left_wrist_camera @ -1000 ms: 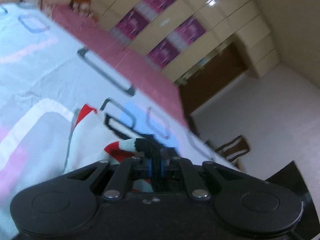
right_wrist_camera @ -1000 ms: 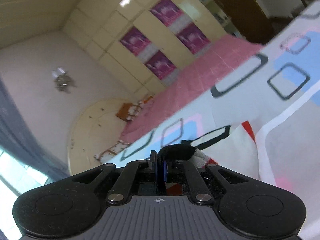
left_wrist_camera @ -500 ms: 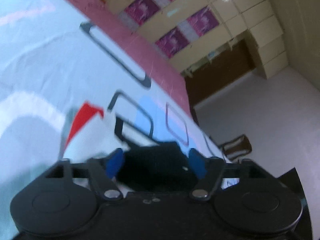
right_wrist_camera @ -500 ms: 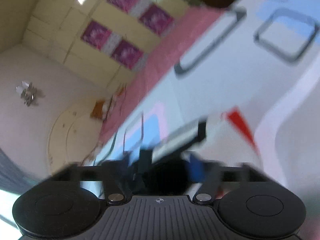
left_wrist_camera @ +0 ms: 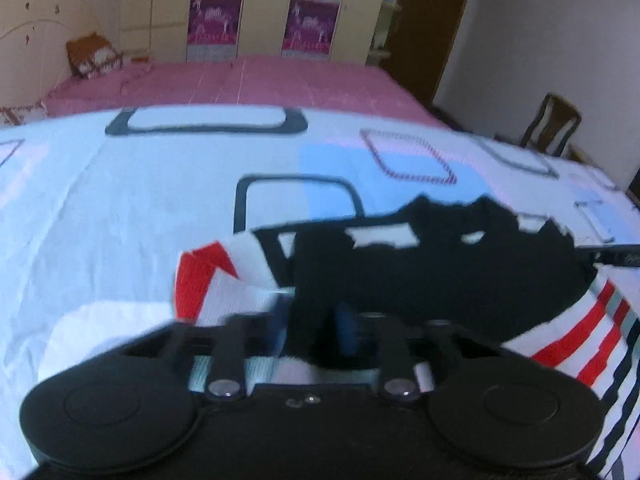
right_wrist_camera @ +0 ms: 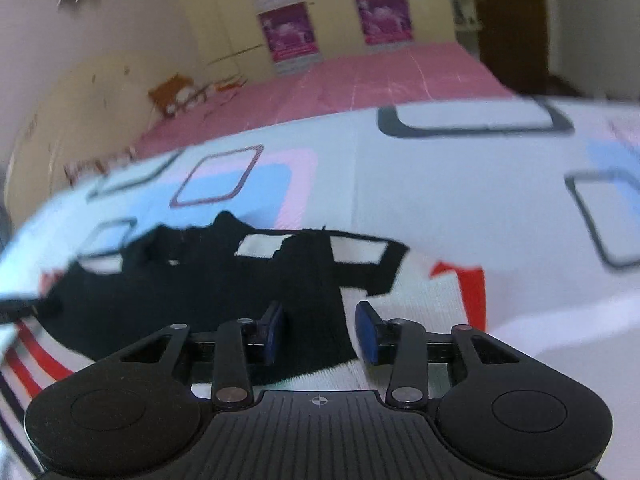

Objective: Fold small clothes

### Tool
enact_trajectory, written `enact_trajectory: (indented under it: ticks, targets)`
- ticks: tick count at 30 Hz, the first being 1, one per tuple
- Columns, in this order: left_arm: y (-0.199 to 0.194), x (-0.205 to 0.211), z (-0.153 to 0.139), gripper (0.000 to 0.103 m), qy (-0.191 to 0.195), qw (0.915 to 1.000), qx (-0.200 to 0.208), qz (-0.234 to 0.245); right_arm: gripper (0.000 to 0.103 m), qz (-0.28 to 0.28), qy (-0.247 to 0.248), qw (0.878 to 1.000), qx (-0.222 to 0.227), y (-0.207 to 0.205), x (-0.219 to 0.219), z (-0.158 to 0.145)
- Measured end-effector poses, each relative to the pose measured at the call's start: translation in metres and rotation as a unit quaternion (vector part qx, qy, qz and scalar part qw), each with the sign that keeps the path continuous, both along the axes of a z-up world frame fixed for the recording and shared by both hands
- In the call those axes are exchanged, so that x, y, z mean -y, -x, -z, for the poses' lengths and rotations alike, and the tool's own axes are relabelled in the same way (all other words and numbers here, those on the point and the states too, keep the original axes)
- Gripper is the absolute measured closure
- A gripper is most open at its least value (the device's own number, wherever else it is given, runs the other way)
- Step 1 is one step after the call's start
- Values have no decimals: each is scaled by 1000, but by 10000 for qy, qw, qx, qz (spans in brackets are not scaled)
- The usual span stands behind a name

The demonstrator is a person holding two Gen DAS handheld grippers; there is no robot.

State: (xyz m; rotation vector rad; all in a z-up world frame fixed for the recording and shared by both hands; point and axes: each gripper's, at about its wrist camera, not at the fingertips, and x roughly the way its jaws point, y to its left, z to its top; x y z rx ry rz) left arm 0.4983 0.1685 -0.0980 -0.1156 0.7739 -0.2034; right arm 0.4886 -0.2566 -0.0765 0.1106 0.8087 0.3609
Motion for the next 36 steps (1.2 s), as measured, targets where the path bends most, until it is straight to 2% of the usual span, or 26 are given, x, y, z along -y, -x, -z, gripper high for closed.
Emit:
enact_trajectory:
  ticks: [2, 4, 5, 6, 8, 9, 11, 13, 14, 15, 16, 17, 18, 20, 22, 24, 26, 28, 29, 32, 36]
  targets:
    - [11, -7, -6, 99, 244, 9987, 395, -187, 101, -131, 342, 9992, 157, 3, -8, -1]
    - [20, -10, -13, 99, 400, 9959, 751, -298, 101, -3, 375, 9983, 449, 7, -5, -5]
    - [21, -10, -12, 99, 369, 9957, 780, -346, 101, 143, 395, 9974, 593, 5, -3, -8]
    - [17, -10, -9, 99, 244, 9969, 642, -386, 101, 287, 387, 9966, 672, 6, 3, -9]
    - [7, -7, 3, 98, 8, 9986, 250, -464, 101, 335, 412, 9977, 429, -2, 6, 3]
    - [6, -7, 7, 98, 10, 9985, 219, -503, 101, 322, 591, 9974, 244, -5, 4, 15]
    - [4, -9, 8, 98, 88, 9982, 197, -555, 101, 362, 618, 9969, 320, -2, 2, 19]
    - [5, -11, 5, 94, 150, 9982, 161, -560, 100, 432, 578, 9971, 245, -4, 2, 17]
    - [5, -13, 4, 84, 190, 9981, 152, -559, 100, 467, 551, 9970, 272, -3, 4, 14]
    - [6, -17, 2, 72, 271, 9979, 141, -577, 82, 507, 536, 9967, 334, -2, 4, 13]
    - [6, -20, 1, 62, 393, 9977, 115, -540, 31, 648, 644, 9947, 465, 0, 3, 9]
    - [6, -20, -2, 45, 440, 9978, 88, -482, 18, 734, 731, 9921, 710, 9, 3, 3]
    - [8, -18, -5, 41, 378, 9982, 106, -459, 18, 666, 689, 9911, 920, 15, 5, 0]
    - [14, -8, -15, 38, 129, 9980, 330, -515, 30, 615, 669, 9919, 889, 20, 1, -7]
    - [21, 10, -27, 38, 103, 9968, 643, -471, 54, 559, 506, 9932, 890, 23, -9, -12]
    - [18, 39, -32, 38, 259, 9973, 665, -196, 67, 352, 123, 9961, 806, 20, -30, -15]
    - [10, 71, -28, 38, 77, 9987, 496, 35, 66, 39, 9, 9974, 726, 18, -60, -17]
    - [-2, 99, -18, 38, -341, 9994, 78, -5, 66, -301, -32, 9981, 534, 15, -88, -14]
    - [-6, 106, -14, 38, -379, 9992, -51, -84, 66, -400, -39, 9980, 497, 15, -100, -11]
    - [-9, 115, -7, 37, -214, 9994, -78, -248, 66, -570, -51, 9981, 230, 9, -121, 3]
    - [-11, 116, 0, 37, -340, 9990, -79, -275, 66, -592, 102, 9979, 259, 7, -128, 9]
